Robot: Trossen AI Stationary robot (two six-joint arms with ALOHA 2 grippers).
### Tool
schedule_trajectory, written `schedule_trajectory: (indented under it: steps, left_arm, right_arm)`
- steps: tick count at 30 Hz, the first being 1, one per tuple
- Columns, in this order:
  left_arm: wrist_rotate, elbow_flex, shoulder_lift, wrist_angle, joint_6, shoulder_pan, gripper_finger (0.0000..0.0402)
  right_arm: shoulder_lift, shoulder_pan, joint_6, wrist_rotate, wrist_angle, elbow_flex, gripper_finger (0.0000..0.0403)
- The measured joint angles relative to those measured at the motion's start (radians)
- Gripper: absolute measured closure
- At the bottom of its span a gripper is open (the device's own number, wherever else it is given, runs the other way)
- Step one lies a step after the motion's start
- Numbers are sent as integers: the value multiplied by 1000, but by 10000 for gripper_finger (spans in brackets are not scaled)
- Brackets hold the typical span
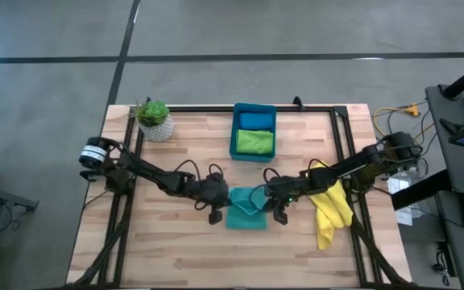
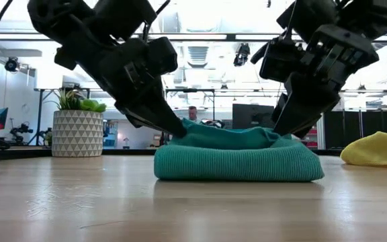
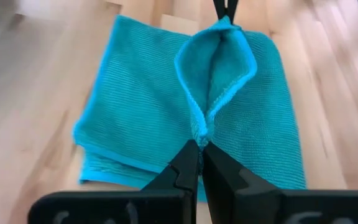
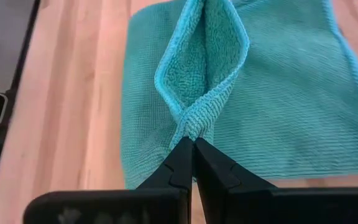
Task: Fold microfiber towels
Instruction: Fold the light blue microfiber cloth
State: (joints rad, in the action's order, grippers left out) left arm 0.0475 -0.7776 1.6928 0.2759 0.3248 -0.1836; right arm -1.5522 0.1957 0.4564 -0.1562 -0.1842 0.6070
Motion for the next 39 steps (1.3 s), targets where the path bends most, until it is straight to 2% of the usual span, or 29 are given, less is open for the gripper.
schedule_trajectory:
  steps: [12,20,27,32,39]
  left_arm:
    - [8,3,2,-1,0,40,402]
    - [90,11,5,-5,2,42,402]
    - [104,16,5,-52,10,59,401]
    - [111,34,5,-80,10,87,382]
    - [119,43,-21,-58,6,145,300]
  right_arm:
    - [29,-69,0,0,-7,-45,394]
    - [29,-114,5,1,-5,-38,394]
    - [29,-168,49,1,21,-38,391]
    - [29,-211,64,0,93,-38,350]
    - [98,-231,56,0,64,-39,267]
